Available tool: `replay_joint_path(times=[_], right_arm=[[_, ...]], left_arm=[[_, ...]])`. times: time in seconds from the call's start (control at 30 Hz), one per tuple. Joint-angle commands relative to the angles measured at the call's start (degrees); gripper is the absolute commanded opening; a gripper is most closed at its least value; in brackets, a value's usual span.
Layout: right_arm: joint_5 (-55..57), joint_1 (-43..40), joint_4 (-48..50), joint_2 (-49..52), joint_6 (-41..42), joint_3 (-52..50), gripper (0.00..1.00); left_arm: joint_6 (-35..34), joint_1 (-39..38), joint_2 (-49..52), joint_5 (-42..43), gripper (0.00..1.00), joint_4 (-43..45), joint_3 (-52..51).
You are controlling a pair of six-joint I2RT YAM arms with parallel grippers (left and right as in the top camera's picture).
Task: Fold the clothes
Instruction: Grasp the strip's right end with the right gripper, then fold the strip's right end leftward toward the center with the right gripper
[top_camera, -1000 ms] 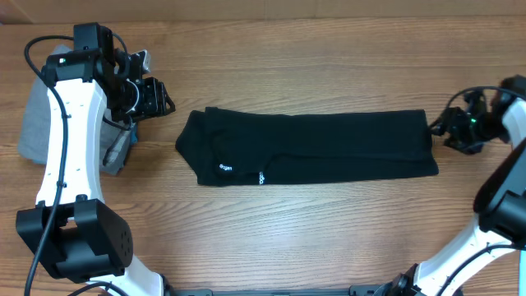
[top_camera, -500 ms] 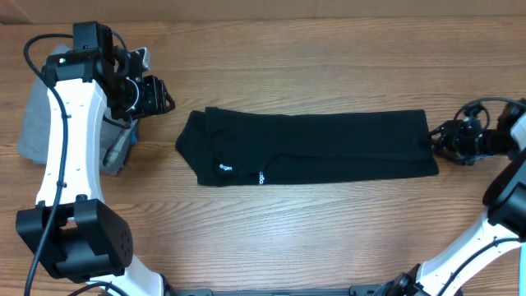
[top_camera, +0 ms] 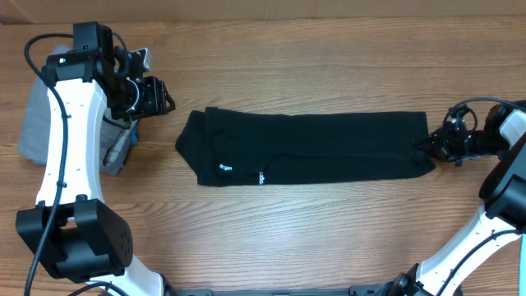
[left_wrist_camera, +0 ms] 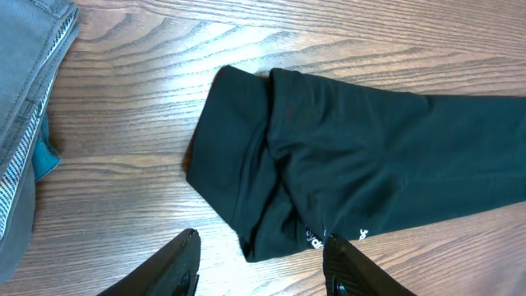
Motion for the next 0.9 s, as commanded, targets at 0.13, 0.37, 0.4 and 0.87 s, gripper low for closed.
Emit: replay_joint_path(times=[0.13, 0.37, 0.4, 0.87], right_arm=[[3.5, 0.72, -1.31, -5.53, 3.1, 1.62, 0.04], [5.64, 6.43, -4.15, -10.78, 5.01, 1.62, 0.04], [7.08, 7.58, -4.33, -10.91, 6.56, 1.6, 0.04], [17.81, 25.86, -8.22, -11.02, 13.44, 1.6, 0.04]], left_arm=[[1.11, -0.44, 0.39, 0.87, 0.51, -0.42, 1.25], [1.11, -0.44, 0.39, 0.87, 0.52, -1.25, 1.25], [1.09, -0.44, 0.39, 0.87, 0.51, -1.36, 1.25], [1.11, -0.44, 0.39, 0.87, 0.51, -2.29, 1.25]])
